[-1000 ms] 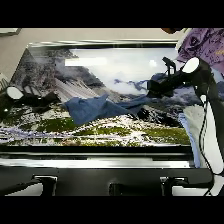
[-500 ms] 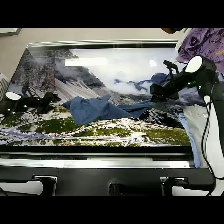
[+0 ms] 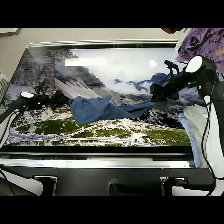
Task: Fold the clothes and pants, and hang the long-sleeved shirts on hangers.
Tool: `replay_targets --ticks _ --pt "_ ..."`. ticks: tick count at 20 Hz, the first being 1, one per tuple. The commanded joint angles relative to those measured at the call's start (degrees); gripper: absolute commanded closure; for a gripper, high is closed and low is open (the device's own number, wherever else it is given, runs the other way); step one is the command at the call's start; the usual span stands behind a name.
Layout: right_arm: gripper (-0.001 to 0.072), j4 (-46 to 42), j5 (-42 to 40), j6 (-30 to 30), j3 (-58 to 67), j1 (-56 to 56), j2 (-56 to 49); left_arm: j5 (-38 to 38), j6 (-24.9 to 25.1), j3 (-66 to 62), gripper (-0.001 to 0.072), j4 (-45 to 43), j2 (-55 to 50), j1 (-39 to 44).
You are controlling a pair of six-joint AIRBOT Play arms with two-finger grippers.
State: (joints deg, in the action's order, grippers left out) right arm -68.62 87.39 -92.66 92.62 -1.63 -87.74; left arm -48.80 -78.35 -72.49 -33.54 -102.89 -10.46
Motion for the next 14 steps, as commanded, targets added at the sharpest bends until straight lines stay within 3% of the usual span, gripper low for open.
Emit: replay_targets --ticks 1,4,8,12,14 --pt "0.0682 0.0 -0.5 -0.1 0.0 0.0 0.3 -3.7 0.6 -3.0 0.0691 0.8 -0.7 0.6" --pt "0.0683 -1.1 -6.7 1.4 0.2 0.0 2.6 -7.8 1.7 -8.8 0.0694 -3.0 3.4 -0.7" --pt "0.0683 -8.0 -14.3 1.3 5.6 0.0 9.0 -7.7 -5.9 -20.9 0.0695 -25.1 16.2 -1.3" --pt "0.0683 -16.7 -17.4 1.4 12.9 0.0 19.1 -6.6 -7.6 -30.9 0.0696 -38.1 31.3 -1.2" --pt "0.0683 -20.0 -18.4 2.0 13.8 0.0 25.6 -6.3 -11.2 -32.1 0.0695 -44.3 39.4 -1.2"
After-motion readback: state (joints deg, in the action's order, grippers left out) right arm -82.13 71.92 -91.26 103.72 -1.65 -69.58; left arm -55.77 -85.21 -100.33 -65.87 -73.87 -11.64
